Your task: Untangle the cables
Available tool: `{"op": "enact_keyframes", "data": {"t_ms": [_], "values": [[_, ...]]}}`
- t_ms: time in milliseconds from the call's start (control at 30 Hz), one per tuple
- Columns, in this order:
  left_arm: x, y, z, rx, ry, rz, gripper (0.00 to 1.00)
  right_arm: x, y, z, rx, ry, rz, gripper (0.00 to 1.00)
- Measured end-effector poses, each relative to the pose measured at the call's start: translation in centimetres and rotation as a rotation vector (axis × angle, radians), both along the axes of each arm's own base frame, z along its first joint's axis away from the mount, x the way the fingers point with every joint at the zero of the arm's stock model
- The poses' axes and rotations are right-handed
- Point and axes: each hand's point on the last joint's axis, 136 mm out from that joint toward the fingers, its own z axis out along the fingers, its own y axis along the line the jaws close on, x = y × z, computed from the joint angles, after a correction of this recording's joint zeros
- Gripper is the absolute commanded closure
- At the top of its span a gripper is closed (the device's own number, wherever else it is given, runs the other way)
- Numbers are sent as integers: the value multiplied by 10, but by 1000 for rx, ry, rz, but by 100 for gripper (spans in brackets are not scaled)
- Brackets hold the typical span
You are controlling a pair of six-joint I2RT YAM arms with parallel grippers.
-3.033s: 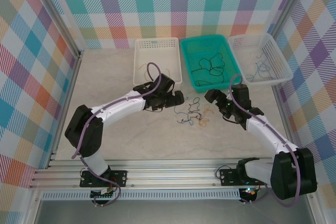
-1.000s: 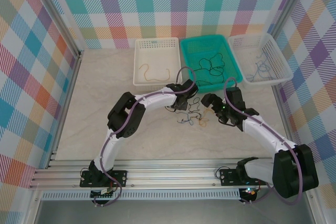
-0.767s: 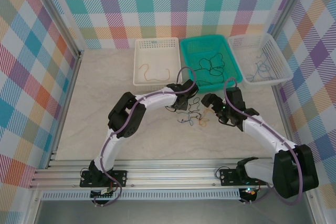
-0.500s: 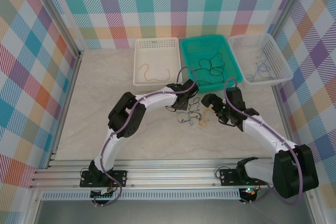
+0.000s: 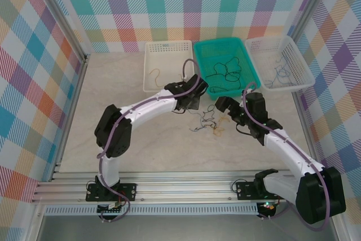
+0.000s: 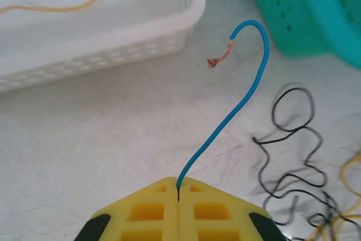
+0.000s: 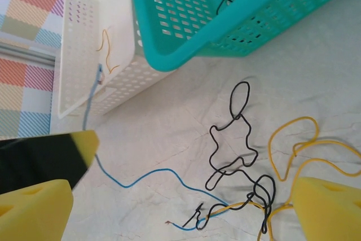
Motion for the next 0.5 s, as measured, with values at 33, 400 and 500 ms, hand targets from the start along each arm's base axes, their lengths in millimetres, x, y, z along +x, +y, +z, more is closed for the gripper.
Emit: {"op": "enact_keyframes", "data": {"t_ms": [33, 400, 500], "values": [[0, 0, 7, -15, -11, 2, 100, 0, 1, 1, 0, -8, 10, 0], [-6, -7, 22, -78, -4, -23, 100, -5, 21, 12, 10, -126, 172, 2], [-9, -9, 26, -100, 4, -33, 100, -5, 24, 8, 10, -126, 194, 7]]}}
